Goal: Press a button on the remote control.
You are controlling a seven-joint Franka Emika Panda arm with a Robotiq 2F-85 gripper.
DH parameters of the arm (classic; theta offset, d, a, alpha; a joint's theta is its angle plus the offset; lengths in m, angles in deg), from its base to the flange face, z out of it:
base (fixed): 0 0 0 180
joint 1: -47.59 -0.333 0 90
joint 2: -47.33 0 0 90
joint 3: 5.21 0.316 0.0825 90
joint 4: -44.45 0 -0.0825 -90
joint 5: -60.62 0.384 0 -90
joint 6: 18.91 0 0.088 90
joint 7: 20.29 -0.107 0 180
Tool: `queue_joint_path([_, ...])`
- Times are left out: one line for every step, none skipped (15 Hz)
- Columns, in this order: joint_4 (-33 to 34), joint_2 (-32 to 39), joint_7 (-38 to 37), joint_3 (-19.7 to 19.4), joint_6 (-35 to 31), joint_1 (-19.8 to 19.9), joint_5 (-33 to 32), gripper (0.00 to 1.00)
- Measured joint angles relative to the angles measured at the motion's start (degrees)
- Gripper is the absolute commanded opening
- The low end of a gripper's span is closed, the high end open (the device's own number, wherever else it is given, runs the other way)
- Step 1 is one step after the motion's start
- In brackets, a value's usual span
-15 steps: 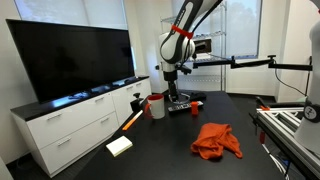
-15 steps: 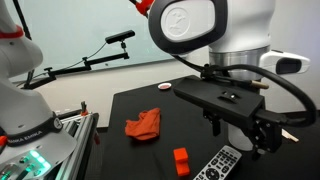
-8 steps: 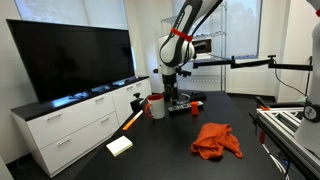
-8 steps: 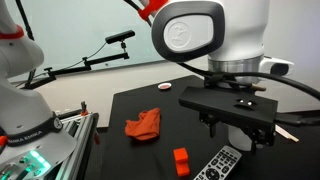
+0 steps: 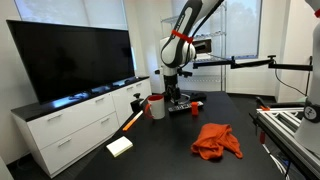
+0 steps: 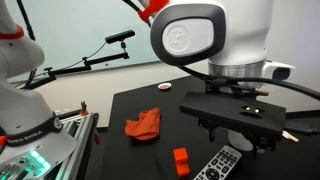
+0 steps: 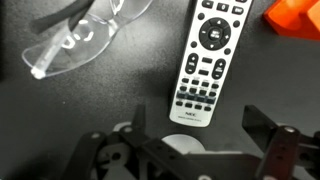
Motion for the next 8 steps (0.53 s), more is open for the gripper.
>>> queue_joint_path([-0.2, 0.2, -1.0, -0.4, 0.2, -0.4, -0.1, 1.00])
queue_joint_path([-0.5, 0.2, -2.3, -0.9, 0.2, -0.7, -0.2, 1.00])
queue_joint_path([-0.7, 0.2, -3.4, -1.4, 0.2, -1.1, -0.4, 1.00])
queue_joint_path([-0.9, 0.1, -4.7, -2.0, 0.2, -1.5, -0.6, 1.00])
queue_joint_path([-1.1, -0.2, -5.9, -2.5, 0.2, -1.8, -1.0, 1.00])
queue_joint_path([-1.3, -0.5, -7.1, -3.0, 0.3, -2.0, -1.3, 1.00])
queue_joint_path([-1.5, -0.8, -8.0, -3.4, 0.3, -2.2, -1.5, 0.99])
queue_joint_path([-1.6, -1.0, -9.0, -3.6, 0.4, -2.3, -1.9, 0.75])
